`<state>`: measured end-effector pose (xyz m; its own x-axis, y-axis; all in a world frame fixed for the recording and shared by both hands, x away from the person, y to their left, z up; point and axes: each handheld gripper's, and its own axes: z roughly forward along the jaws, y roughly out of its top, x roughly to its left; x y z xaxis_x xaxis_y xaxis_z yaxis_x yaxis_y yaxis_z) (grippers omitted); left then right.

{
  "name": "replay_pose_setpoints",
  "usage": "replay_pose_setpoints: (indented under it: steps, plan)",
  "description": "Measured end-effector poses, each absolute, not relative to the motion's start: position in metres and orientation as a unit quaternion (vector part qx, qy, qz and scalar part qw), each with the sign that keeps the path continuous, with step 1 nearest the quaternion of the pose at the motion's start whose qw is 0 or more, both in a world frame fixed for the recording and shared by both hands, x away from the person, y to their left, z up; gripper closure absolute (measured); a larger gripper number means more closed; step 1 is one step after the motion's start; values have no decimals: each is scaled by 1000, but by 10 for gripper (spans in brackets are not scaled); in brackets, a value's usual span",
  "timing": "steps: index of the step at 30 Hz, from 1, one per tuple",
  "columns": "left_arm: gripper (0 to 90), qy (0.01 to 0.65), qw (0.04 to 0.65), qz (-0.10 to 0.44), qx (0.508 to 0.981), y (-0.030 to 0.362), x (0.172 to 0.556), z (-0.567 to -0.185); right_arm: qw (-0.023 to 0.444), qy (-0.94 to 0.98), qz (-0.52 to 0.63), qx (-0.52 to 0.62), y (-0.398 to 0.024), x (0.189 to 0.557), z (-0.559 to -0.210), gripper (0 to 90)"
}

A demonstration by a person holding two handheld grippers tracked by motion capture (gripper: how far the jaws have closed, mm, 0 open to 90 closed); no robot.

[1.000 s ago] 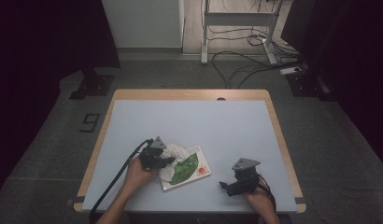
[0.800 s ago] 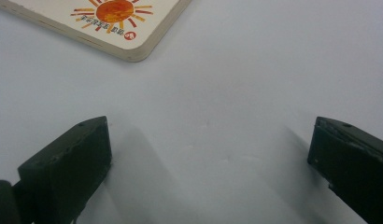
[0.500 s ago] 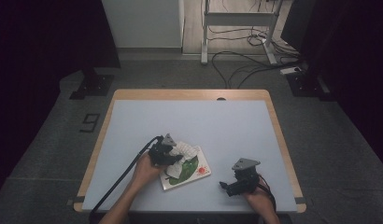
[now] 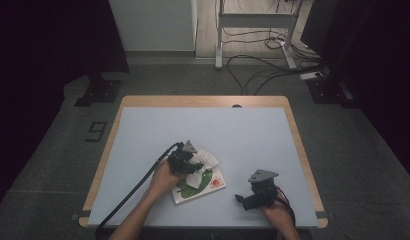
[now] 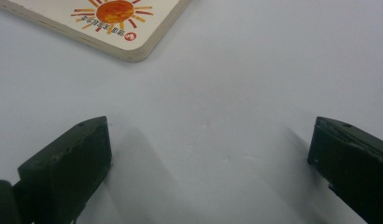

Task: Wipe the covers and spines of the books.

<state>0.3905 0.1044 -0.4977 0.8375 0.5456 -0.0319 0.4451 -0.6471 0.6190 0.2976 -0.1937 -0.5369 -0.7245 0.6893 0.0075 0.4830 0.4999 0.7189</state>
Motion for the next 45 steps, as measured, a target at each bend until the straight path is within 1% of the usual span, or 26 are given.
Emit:
replay_pose_setpoints:
  steps: [19, 28, 39, 45]
  plan:
    - [643, 264, 323, 74, 906, 74, 405, -500, 141, 854, 364, 343, -194, 298, -537, 0]
    - [644, 258, 321, 81, 908, 70, 396, -501, 141, 854, 364, 343, -194, 298, -537, 0]
    - [642, 232, 330, 61, 913, 59, 379, -501, 141, 854, 364, 342, -194, 298, -537, 0]
    - [643, 225, 333, 57, 914, 59, 378, -502, 142, 855, 364, 342, -194, 298, -537, 0]
